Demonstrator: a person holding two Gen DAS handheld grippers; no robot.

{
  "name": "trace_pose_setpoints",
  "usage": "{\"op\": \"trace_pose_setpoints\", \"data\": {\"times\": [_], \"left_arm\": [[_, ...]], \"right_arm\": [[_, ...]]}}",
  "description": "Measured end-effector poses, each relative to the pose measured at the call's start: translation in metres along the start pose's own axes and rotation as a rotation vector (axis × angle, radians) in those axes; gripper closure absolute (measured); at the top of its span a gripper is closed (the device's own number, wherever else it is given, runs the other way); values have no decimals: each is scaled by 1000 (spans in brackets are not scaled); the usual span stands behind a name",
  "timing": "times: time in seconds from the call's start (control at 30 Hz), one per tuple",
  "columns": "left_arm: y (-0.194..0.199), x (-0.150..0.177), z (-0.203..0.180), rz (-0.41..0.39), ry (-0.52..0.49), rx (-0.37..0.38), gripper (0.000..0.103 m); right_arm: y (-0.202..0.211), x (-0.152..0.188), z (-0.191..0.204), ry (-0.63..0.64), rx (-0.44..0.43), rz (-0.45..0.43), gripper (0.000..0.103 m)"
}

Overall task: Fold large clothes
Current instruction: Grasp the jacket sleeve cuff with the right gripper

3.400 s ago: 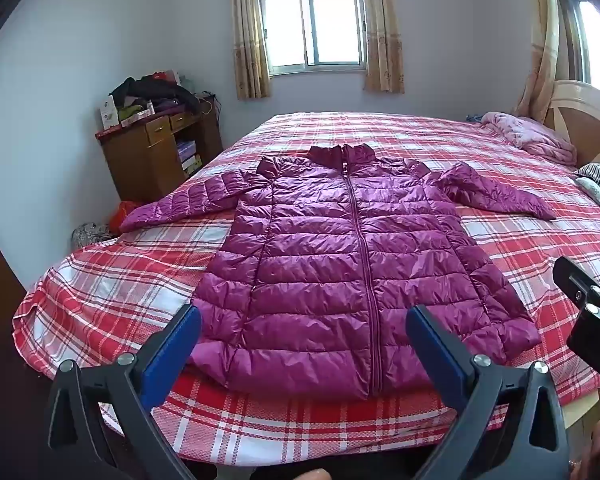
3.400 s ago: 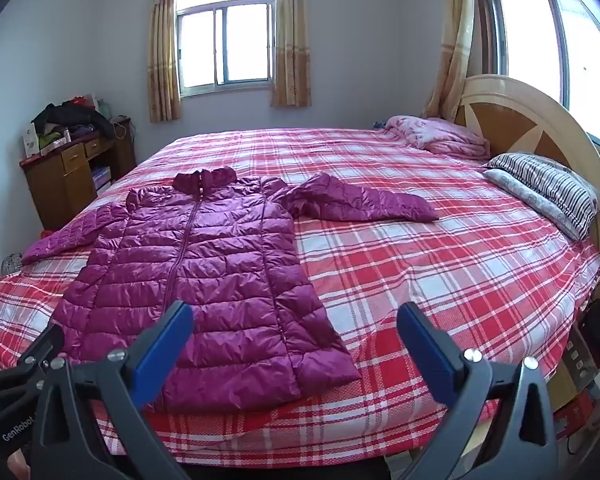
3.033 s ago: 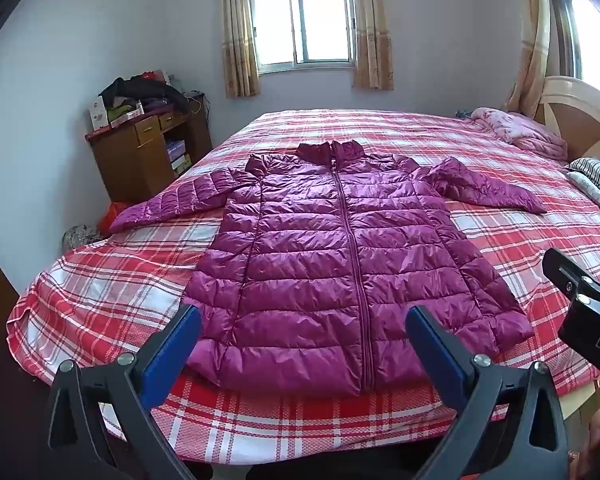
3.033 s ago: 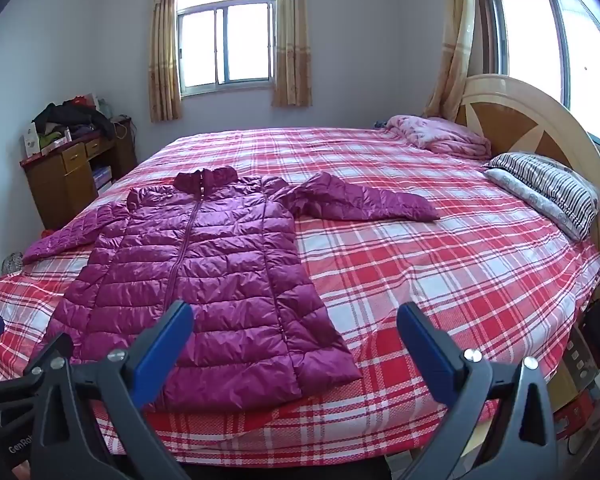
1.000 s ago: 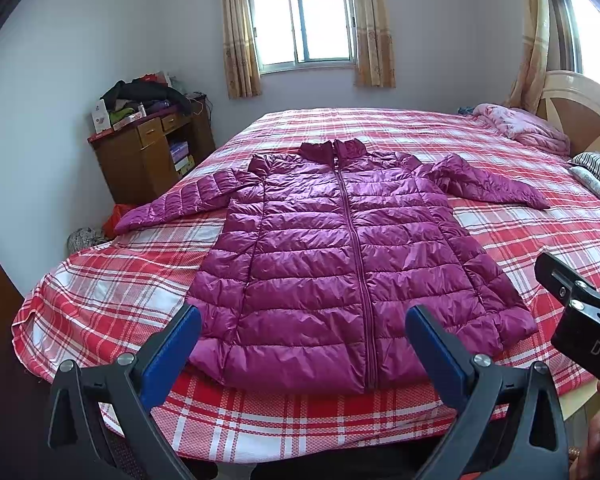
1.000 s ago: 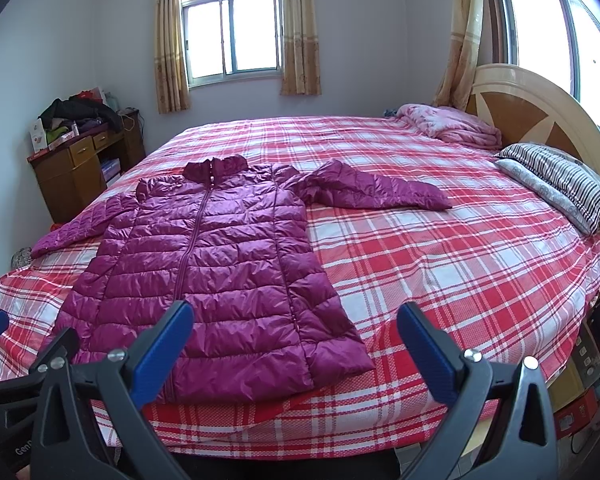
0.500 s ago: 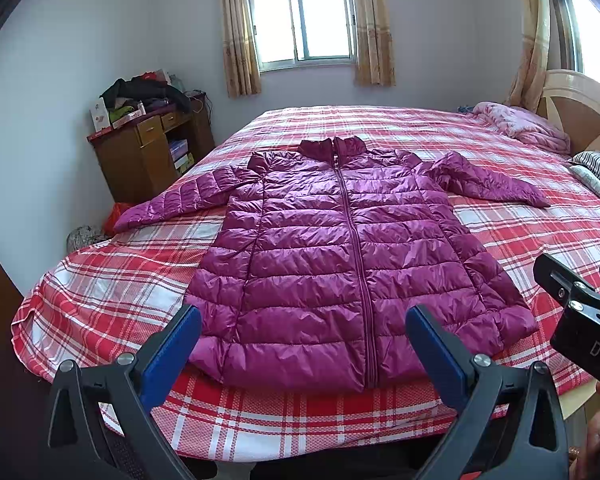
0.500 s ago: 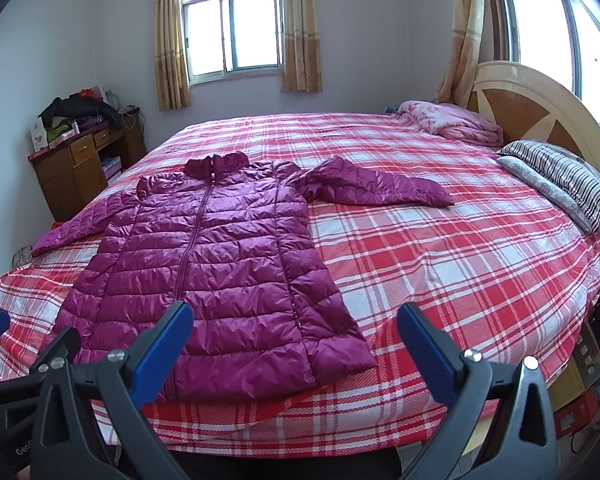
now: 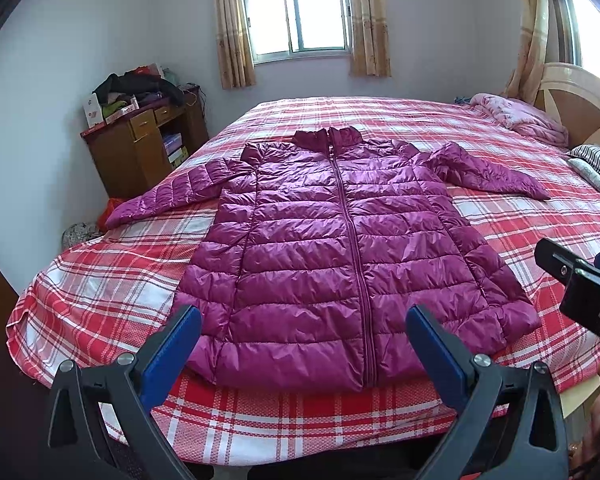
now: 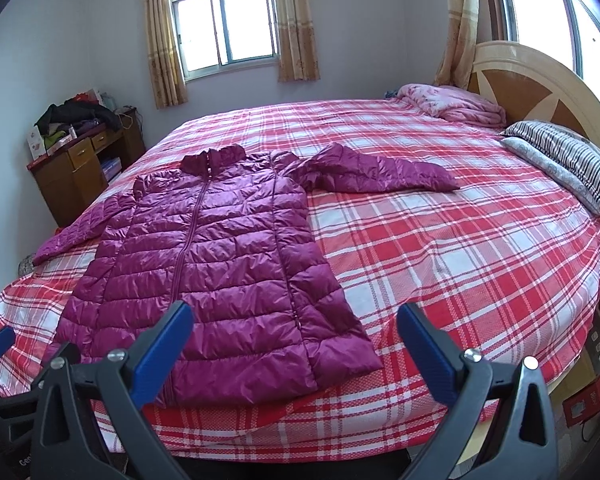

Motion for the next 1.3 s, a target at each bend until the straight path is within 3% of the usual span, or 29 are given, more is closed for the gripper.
{"op": "trace_pose_setpoints", "data": {"times": [0.13,0.33,0.4,0.53,0.83,0.97,1.1,1.17,1.3], "left_arm": [[-15,-8,0,17,13,3,1],[-46,-30,-13,20,2,114,1],[-62,-34,-13,28,4,104,1],[-101,-43,-6,69,46,71,1],[-167,-79,0,97,73,21,1],[-187,-110,2,89,100,29,1],[-205,-140,21,68,155,22,1],[-217,-149,35,64,184,2,1],[-244,-158,61,73,207,-53,1]], "right_arm": [[-14,-13,-7,-3,13,-7,0],[-56,-19,-31,-45,-60,44,0],[-68,-19,-51,-66,-36,61,0],[-90,-23,-117,-226,-9,106,11],[-115,-67,-237,-418,163,70,15],[-129,-106,-272,-468,186,30,15],[-148,-141,-315,-612,157,-53,16],[-162,-150,-335,-667,161,-90,21],[-197,-147,-358,-746,169,-60,36]]}}
Point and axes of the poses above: each gripper's, at about its wrist camera, not at the fingertips, and y roughly against the way its jaws point, z to its left, x to its underside, the point moved 8 cm from there along -y, roughly the way its jaws point, and after that the axes turned 9 degrees about -x, right-handed, at the moved point
